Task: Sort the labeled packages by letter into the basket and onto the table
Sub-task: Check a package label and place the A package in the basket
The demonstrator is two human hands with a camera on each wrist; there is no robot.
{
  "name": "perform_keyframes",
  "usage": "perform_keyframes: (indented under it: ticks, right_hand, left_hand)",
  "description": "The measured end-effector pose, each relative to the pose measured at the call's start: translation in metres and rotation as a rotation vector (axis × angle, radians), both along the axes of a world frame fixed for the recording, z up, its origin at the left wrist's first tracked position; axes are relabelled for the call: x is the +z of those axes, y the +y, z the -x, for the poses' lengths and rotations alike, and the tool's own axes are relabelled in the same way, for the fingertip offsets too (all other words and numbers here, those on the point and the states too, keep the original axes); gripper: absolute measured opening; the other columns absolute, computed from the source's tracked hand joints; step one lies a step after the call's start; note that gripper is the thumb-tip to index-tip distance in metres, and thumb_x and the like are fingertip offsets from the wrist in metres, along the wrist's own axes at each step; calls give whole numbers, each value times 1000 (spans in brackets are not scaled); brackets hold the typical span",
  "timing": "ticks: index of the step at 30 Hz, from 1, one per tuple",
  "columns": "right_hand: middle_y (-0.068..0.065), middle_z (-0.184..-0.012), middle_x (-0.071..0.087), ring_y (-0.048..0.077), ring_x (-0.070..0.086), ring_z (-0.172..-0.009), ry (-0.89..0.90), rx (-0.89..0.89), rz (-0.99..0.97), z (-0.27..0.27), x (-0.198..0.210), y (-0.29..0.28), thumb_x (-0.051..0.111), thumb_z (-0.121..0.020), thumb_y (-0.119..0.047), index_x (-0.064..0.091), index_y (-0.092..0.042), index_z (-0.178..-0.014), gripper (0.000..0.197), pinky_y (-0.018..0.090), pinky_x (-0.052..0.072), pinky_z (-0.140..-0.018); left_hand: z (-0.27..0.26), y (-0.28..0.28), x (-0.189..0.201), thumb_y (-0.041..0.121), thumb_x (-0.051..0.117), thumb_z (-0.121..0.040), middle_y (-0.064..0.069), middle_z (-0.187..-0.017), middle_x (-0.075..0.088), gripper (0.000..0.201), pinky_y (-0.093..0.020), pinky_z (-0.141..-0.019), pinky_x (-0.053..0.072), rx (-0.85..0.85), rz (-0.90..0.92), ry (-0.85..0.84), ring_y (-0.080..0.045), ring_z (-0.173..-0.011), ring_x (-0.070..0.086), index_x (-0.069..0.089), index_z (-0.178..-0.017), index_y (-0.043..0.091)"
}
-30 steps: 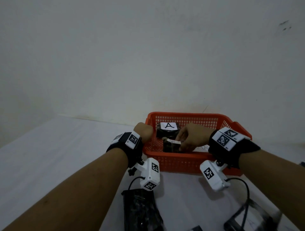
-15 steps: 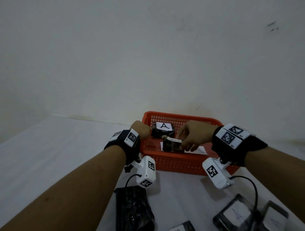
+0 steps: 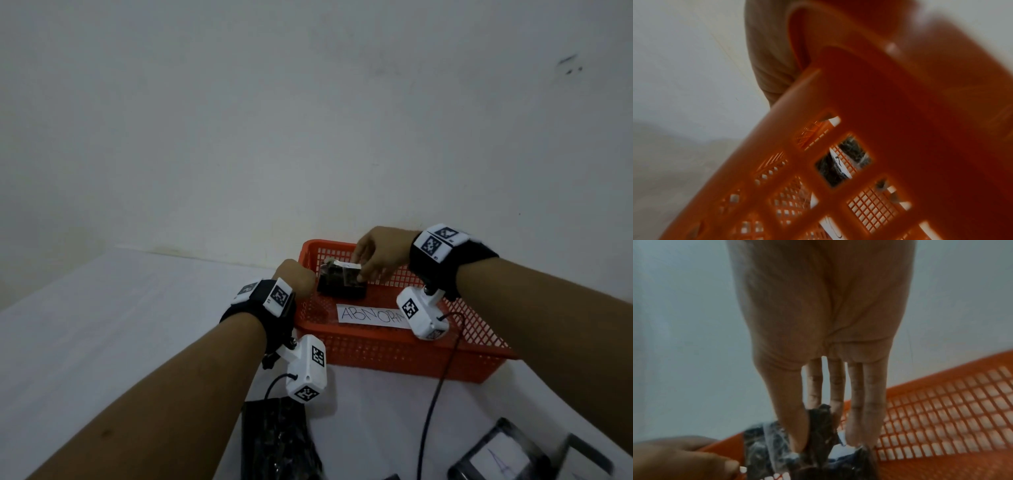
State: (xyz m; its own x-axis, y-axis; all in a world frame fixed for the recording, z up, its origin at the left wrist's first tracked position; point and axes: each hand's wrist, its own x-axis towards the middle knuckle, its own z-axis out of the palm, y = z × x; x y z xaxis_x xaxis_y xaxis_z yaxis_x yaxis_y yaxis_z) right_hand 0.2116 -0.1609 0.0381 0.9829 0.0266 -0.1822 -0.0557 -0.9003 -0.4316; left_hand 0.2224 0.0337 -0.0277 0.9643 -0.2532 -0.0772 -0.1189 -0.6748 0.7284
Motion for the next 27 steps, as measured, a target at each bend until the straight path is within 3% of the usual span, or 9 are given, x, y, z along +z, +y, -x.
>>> perform_keyframes:
  ticks: [3, 6, 9, 11, 13, 17, 21, 24, 27]
  right_hand:
    - [14, -102, 78, 16, 73, -70, 11, 29, 36, -7, -3, -1, 87, -81, -9, 72, -13, -105, 29, 34, 65, -67]
    - [8, -94, 78, 16, 73, -69, 35, 61, 53, -12, -11, -4, 88, -80, -10, 73, -15, -102, 27, 33, 65, -65]
    - [11, -98, 78, 23, 77, -76, 5, 87, 111, -17, -10, -4, 89, -79, -14, 73, -17, -101, 27, 34, 65, -63]
    - [8, -97, 78, 24, 78, -79, -1, 110, 158, -20, -11, -4, 89, -80, -18, 72, -17, -103, 29, 33, 65, -63]
    - [0, -94, 76, 15, 73, -73, -22, 142, 190, -21, -18, -2, 89, -80, -22, 71, -18, -108, 34, 27, 61, -60]
    - [-7, -99, 73, 13, 67, -92, -51, 246, 352, -17, -41, 7, 90, -75, -41, 72, -22, -112, 45, 29, 54, -80]
    - [-3, -89, 72, 21, 72, -86, -34, 216, 381, -19, -60, 8, 94, -69, -43, 71, -18, -101, 47, 34, 60, -75]
    - [-5, -86, 71, 20, 71, -86, -65, 187, 392, -21, -62, 6, 94, -68, -42, 73, -18, -95, 42, 36, 62, -79]
    - [-3, -92, 71, 20, 70, -91, -86, 179, 397, -22, -60, 8, 93, -70, -41, 75, -17, -100, 42, 39, 62, -83]
  left_hand:
    - [-2, -3, 3, 8, 40, -106, -20, -133, 64, 33, -32, -88, 51, 67, 81, 101, -35, -123, 62, 61, -128, -6]
    - [-2, -4, 2, 9, 39, -106, -19, -132, 65, 33, -31, -87, 51, 92, 86, 61, -35, -121, 62, 62, -126, -4]
    - [-5, -4, -2, 9, 39, -106, -19, -132, 65, 34, -30, -87, 52, 63, 71, 48, -33, -121, 63, 62, -128, -4]
    - [-9, -4, -6, 7, 45, -103, -24, -129, 65, 32, -30, -72, 52, 125, 232, 147, -38, -119, 64, 61, -126, -8]
    - [-13, -5, -11, 5, 49, -99, -29, -125, 66, 32, -26, -62, 48, 104, 222, 83, -42, -116, 65, 61, -123, -12]
    - [-18, -7, -14, 4, 51, -97, -29, -123, 66, 32, -25, -60, 47, 85, 208, 103, -42, -112, 67, 61, -122, -13]
    - [-19, -7, -15, 5, 51, -98, -29, -123, 66, 31, -22, -56, 46, 69, 228, 119, -32, -86, 69, 60, -123, -12]
    - [-21, -6, -18, 4, 51, -97, -29, -123, 66, 31, -24, -60, 47, 73, 257, 124, -41, -111, 67, 60, -123, -12]
    - [-21, -7, -16, 6, 51, -97, -30, -122, 67, 32, -25, -61, 47, 115, 290, 149, -43, -113, 66, 61, -121, -12]
